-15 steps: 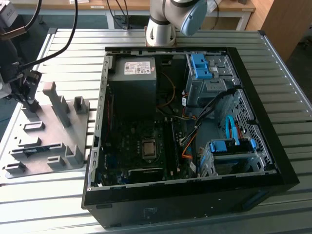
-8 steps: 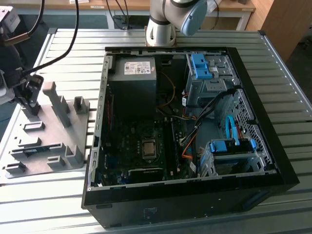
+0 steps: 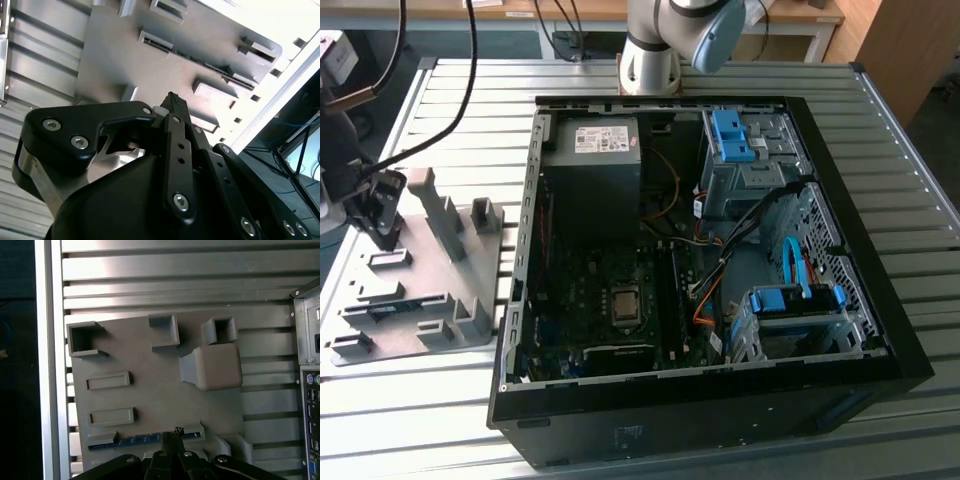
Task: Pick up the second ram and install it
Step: 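Reach for the second ram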
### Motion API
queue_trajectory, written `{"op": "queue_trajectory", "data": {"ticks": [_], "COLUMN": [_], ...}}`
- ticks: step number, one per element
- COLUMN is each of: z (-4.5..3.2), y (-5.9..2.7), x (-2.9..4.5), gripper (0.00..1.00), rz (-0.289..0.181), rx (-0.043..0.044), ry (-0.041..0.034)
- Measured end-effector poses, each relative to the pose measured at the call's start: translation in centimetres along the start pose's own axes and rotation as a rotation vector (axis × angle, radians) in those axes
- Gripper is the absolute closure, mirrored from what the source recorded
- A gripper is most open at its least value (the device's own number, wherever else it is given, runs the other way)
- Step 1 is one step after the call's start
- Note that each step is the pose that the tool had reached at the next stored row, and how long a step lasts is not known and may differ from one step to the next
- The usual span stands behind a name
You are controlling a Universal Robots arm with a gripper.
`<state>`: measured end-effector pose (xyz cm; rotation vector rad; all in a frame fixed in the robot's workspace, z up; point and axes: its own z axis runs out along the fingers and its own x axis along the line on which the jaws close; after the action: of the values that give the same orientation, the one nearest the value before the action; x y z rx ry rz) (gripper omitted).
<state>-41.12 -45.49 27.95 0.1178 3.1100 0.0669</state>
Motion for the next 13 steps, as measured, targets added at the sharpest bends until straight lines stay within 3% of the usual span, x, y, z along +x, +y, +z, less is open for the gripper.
{"op": "queue_trajectory", "data": {"ticks": [4, 8, 13], "z": [0.26, 0.31, 1.07], "y": [-0.69, -0.72, -0.81], "x": [0.11, 0.11, 0.4], "gripper": [0.9, 0.9, 0.9], "rz": [-0.001, -0.015, -0.046], "rx": [0.0025, 0.0364, 0.0387], "ry": [0.0003, -0.0013, -0.0002]}}
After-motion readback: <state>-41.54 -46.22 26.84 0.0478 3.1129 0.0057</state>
